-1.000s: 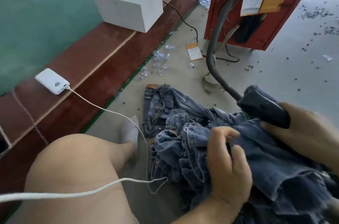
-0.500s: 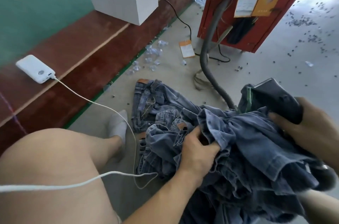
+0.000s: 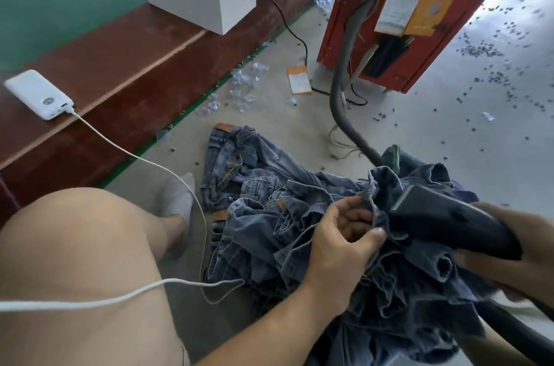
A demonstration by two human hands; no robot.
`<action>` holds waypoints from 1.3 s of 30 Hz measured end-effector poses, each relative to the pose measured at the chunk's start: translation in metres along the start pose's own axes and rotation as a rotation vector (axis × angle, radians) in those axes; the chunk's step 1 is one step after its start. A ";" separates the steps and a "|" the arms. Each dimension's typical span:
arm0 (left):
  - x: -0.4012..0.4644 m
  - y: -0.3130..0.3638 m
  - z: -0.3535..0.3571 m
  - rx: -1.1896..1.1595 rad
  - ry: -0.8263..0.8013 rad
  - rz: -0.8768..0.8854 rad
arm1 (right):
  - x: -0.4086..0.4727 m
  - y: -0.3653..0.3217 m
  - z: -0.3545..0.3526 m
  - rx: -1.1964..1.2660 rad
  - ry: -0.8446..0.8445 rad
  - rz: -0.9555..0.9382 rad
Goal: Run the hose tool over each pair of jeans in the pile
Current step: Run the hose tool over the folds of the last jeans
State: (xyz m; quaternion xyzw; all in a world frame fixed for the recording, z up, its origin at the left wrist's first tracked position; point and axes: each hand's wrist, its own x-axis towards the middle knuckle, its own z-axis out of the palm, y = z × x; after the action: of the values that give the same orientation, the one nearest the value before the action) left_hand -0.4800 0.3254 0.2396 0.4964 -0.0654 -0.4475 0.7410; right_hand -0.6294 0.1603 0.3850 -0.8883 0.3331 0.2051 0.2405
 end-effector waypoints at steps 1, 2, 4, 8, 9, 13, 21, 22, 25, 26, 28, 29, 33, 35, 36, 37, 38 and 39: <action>-0.001 -0.001 -0.001 -0.036 -0.008 -0.020 | 0.005 -0.013 0.004 -0.010 -0.055 0.003; -0.002 -0.003 -0.001 -0.061 -0.026 -0.045 | 0.014 -0.026 0.005 -0.027 -0.058 -0.014; -0.005 -0.006 -0.002 -0.070 -0.073 -0.098 | 0.036 -0.041 0.009 0.027 0.010 -0.037; -0.008 -0.007 -0.002 0.086 -0.157 -0.114 | 0.052 -0.037 0.006 0.216 0.301 -0.009; -0.008 -0.004 -0.001 0.132 -0.167 -0.108 | 0.048 -0.028 0.001 0.265 0.305 0.009; -0.005 0.008 0.006 0.488 -0.125 -0.058 | 0.057 0.065 -0.014 0.135 0.198 0.039; 0.000 -0.020 -0.006 1.315 0.188 0.353 | 0.120 0.061 -0.002 0.059 0.536 0.072; 0.004 -0.021 -0.010 1.231 0.212 0.328 | 0.116 0.040 0.004 0.054 0.514 0.065; 0.009 -0.022 -0.020 0.888 0.242 0.176 | 0.098 -0.012 0.025 0.040 0.358 0.055; 0.011 -0.022 -0.022 0.857 0.291 0.110 | 0.094 -0.018 0.028 0.060 0.323 0.048; 0.021 -0.016 -0.033 0.685 0.337 -0.080 | 0.087 -0.025 0.025 0.124 0.321 0.042; 0.031 -0.006 -0.038 0.503 0.337 -0.205 | 0.082 -0.028 0.022 0.154 0.325 0.035; 0.072 0.022 -0.060 0.697 0.308 -0.278 | 0.069 -0.030 0.022 0.266 0.255 -0.039; 0.078 0.018 -0.062 1.079 0.155 -0.059 | 0.064 -0.032 0.024 0.314 0.211 -0.094; 0.077 0.016 -0.058 1.027 -0.056 -0.062 | 0.062 -0.032 0.024 0.353 0.208 -0.106; 0.076 0.012 -0.052 0.931 -0.216 -0.139 | 0.061 -0.029 0.024 0.395 0.223 -0.104; 0.073 0.008 -0.046 0.938 -0.325 -0.207 | 0.061 -0.025 0.024 0.437 0.255 -0.086; 0.071 0.005 -0.042 1.033 -0.418 -0.194 | 0.062 -0.019 0.024 0.478 0.299 -0.061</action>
State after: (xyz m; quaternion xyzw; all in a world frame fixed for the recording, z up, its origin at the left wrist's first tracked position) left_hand -0.4123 0.3022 0.1983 0.6991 -0.3755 -0.5122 0.3286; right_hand -0.5777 0.1557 0.3389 -0.8365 0.3768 -0.0196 0.3973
